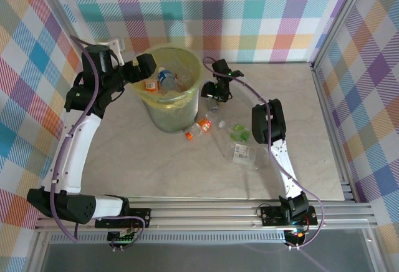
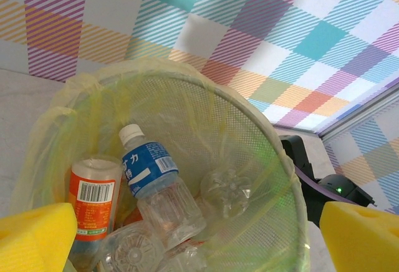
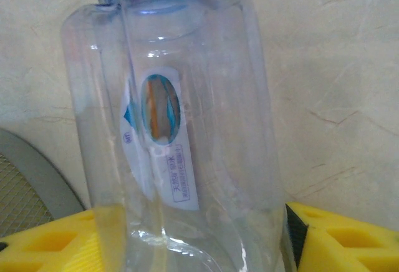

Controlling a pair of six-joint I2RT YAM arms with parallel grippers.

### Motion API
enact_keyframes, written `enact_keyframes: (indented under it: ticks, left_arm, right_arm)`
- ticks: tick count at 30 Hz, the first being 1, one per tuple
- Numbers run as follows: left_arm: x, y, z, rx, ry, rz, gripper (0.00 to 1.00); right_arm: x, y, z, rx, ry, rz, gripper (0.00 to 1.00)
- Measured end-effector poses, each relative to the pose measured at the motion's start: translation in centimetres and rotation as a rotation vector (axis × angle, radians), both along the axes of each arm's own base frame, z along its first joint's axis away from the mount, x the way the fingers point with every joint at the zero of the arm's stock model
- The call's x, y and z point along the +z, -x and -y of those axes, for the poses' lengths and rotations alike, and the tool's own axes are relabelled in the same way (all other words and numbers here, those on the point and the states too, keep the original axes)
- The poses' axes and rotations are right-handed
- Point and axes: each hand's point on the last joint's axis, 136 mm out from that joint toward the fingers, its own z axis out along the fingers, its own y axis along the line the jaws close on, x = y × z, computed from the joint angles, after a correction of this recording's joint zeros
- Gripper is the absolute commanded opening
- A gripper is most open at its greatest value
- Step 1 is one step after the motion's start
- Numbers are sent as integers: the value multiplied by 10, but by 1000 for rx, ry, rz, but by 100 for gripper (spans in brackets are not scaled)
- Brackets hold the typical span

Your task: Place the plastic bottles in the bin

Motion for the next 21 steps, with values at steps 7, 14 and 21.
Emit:
enact_keyframes:
  ticks: [7,14,21]
  left_arm:
    - [0,0,-1,9,4,-1,100]
    - [-1,1,-1,11,6,-3,100]
    - [6,3,-3,17,8,22,100]
  right_arm:
    - [6,-7,4,11,16,31,42]
    - [12,-9,10,47,40,68,31]
    - [78,8,26,62,53,180,29]
